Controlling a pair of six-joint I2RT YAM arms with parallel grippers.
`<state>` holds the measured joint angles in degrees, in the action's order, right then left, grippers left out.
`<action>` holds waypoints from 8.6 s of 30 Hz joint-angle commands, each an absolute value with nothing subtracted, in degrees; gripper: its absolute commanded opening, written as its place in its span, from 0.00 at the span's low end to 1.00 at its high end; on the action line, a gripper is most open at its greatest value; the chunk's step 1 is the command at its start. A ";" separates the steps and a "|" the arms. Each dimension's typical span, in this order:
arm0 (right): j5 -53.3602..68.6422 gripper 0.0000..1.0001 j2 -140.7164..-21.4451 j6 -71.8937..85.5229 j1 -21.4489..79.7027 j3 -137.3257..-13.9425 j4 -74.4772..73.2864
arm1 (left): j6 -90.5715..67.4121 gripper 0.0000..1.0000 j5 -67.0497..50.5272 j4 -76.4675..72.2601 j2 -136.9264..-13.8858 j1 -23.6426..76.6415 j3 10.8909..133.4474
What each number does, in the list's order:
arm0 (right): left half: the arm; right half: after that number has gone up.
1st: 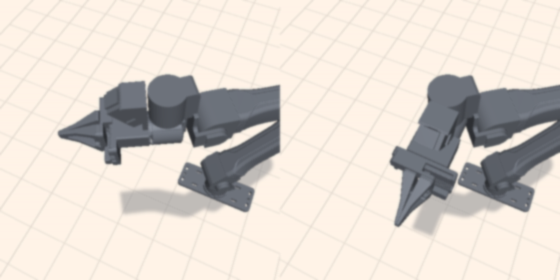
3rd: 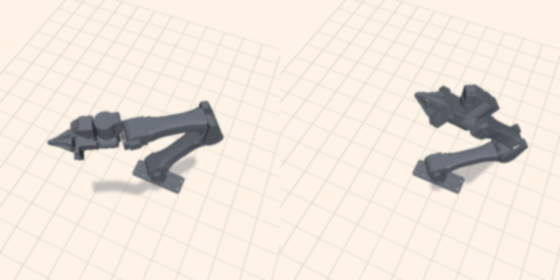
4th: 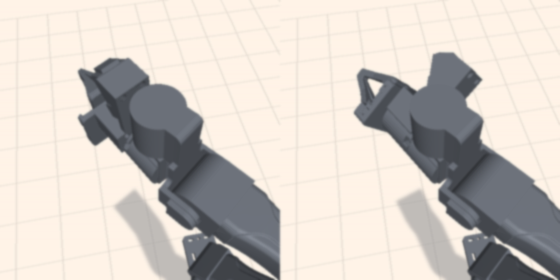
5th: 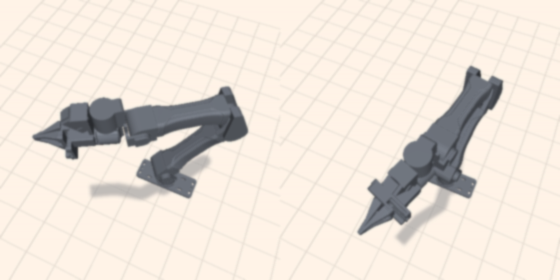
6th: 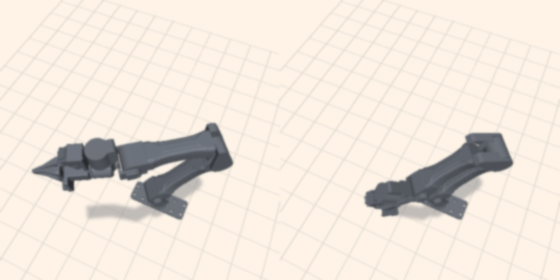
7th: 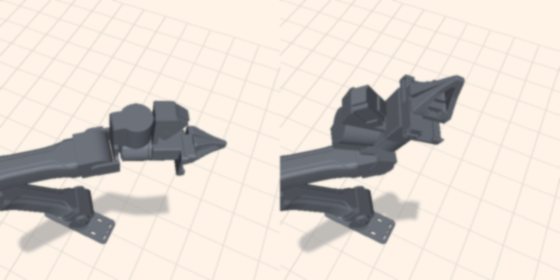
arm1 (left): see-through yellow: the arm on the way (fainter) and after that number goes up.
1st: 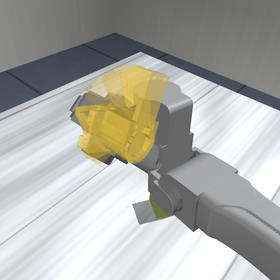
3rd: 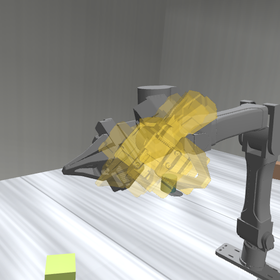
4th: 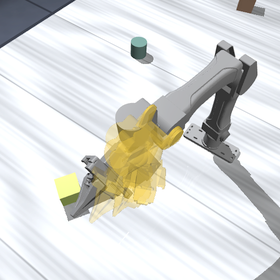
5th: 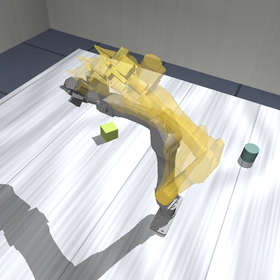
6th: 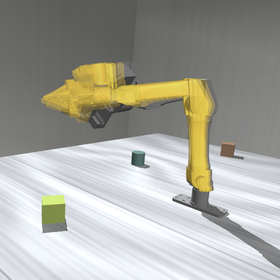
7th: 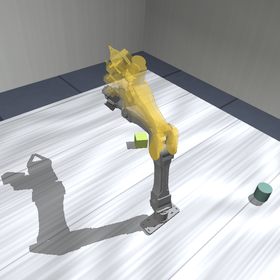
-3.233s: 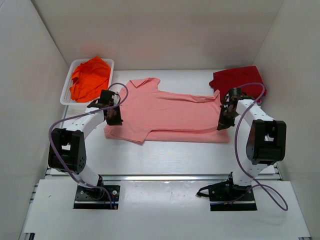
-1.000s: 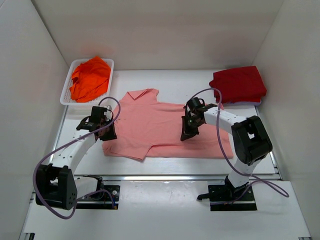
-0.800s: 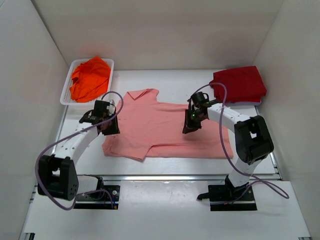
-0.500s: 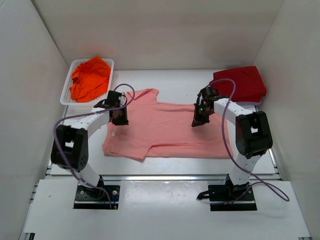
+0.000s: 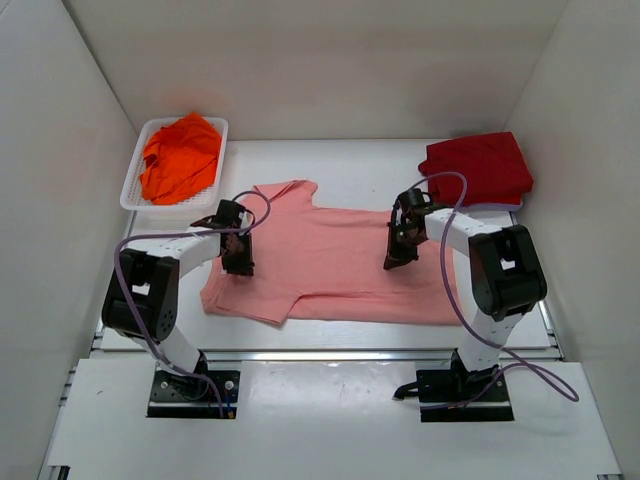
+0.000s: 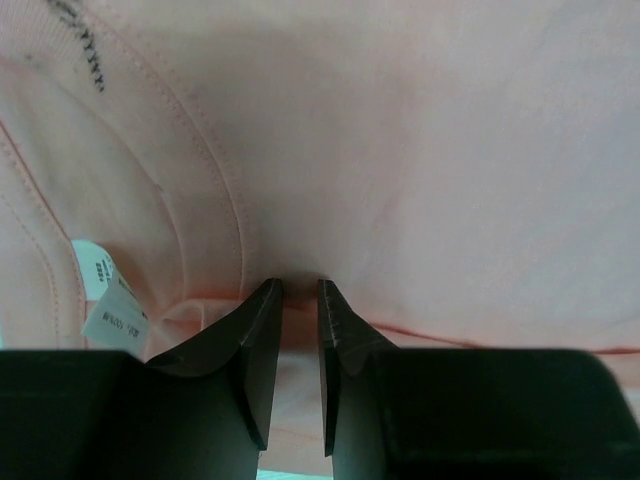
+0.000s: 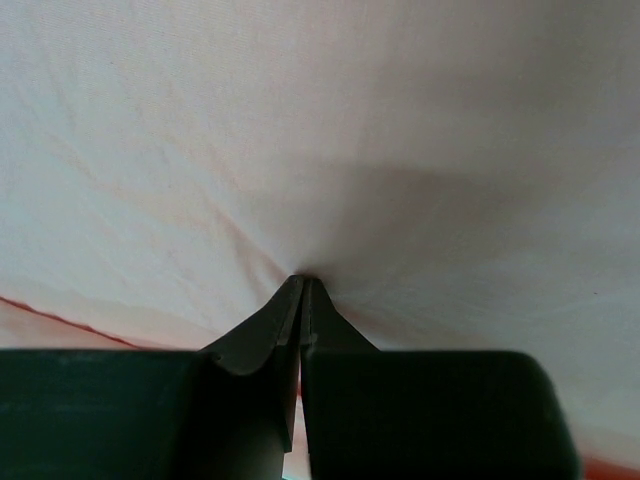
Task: Fold and stack the t-shirts
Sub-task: Fold the flattened tshirt in 1/3 of the way, then grap the side of the flattened tshirt furthest away from the robot with both arms, then fold the other side of the tshirt into a rectangle
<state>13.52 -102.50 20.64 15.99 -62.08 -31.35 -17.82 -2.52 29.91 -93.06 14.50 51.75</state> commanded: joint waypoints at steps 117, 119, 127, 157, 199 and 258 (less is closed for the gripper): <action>-3.25 0.00 -106.71 17.22 -5.10 -80.96 -32.26 | -16.08 0.00 -8.35 36.22 -117.71 10.55 104.07; -3.16 0.00 -104.52 16.61 -4.66 -78.85 -31.82 | -16.43 0.00 -9.48 33.94 -115.33 10.46 98.90; -0.79 0.00 -95.46 16.44 -4.48 -68.83 -29.01 | -17.22 0.00 -14.15 30.59 -105.40 8.61 86.85; 5.80 0.00 -78.40 15.21 -12.22 -47.73 -27.86 | -16.70 0.00 -17.32 24.96 -73.40 4.22 47.11; 6.48 0.99 -70.41 15.04 -10.11 -43.95 -33.76 | -22.50 0.48 -10.19 28.48 -54.32 4.12 35.86; 19.78 0.00 -92.63 -1.14 41.58 -61.78 -20.30 | -20.21 0.37 -14.50 29.09 -58.10 5.18 34.98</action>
<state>21.76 -93.91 -0.89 42.52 -59.35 -21.56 -20.40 -13.06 29.56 -59.02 4.99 35.27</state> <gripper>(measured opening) 0.007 0.366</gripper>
